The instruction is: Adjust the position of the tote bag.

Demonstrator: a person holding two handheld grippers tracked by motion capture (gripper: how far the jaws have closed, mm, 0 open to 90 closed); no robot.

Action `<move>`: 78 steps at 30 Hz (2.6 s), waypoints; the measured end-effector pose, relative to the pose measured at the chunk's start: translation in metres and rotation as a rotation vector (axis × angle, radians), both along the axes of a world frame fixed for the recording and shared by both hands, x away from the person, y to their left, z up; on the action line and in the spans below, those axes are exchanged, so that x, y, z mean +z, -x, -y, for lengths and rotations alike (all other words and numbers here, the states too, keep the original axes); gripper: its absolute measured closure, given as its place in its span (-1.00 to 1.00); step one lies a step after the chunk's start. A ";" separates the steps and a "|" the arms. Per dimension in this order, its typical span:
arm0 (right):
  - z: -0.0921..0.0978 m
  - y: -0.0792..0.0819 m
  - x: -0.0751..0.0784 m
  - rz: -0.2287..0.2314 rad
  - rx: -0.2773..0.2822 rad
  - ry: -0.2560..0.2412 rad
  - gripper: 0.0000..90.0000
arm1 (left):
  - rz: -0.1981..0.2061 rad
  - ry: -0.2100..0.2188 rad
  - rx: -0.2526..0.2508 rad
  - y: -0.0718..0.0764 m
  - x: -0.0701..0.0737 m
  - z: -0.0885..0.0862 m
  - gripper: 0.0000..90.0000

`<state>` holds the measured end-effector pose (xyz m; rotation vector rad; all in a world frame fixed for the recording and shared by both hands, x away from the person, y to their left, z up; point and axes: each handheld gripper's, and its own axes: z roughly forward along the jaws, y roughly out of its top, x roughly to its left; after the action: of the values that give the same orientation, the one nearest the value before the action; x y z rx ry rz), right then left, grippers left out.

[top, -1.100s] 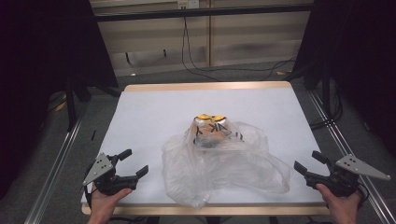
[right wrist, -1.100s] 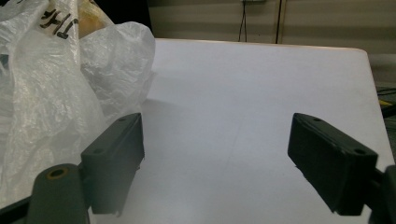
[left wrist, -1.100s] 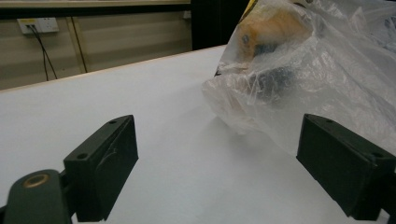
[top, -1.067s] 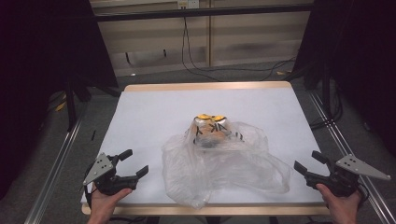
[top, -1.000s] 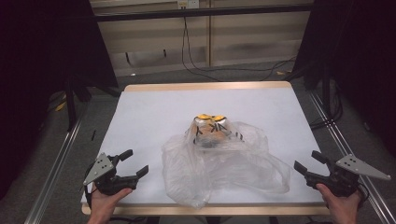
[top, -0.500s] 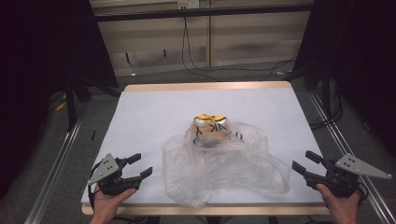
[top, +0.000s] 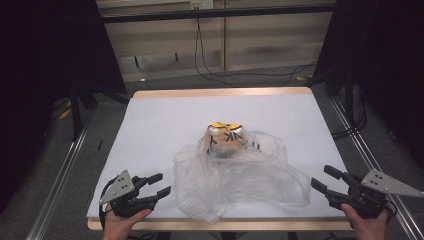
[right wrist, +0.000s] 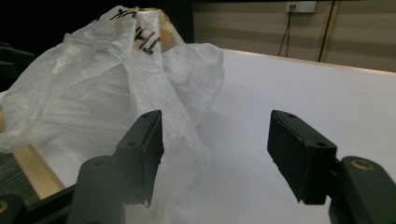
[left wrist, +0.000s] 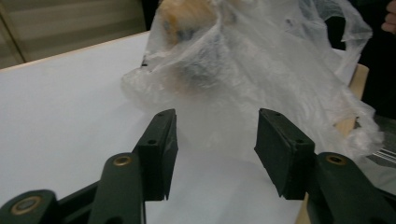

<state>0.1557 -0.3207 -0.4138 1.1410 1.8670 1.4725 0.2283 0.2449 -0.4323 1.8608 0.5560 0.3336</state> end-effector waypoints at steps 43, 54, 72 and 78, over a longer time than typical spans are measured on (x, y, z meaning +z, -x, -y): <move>-0.030 -0.018 -0.027 -0.172 0.186 0.101 0.14 | -0.086 -0.266 -0.435 0.020 -0.035 0.120 0.41; -0.031 -0.020 -0.028 -0.181 0.209 0.100 0.77 | -0.132 -0.297 -0.435 0.016 -0.037 0.120 0.95; -0.036 -0.027 -0.007 -0.098 0.238 0.013 0.94 | -0.108 -0.097 -0.415 0.012 -0.004 0.101 0.97; -0.039 -0.034 0.000 -0.078 0.246 -0.003 0.94 | -0.103 -0.048 -0.394 0.007 0.006 0.091 0.97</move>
<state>0.1893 -0.2814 -0.4142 1.0117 2.1221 1.5809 0.2213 0.1536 -0.4264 1.9915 0.2408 -0.0107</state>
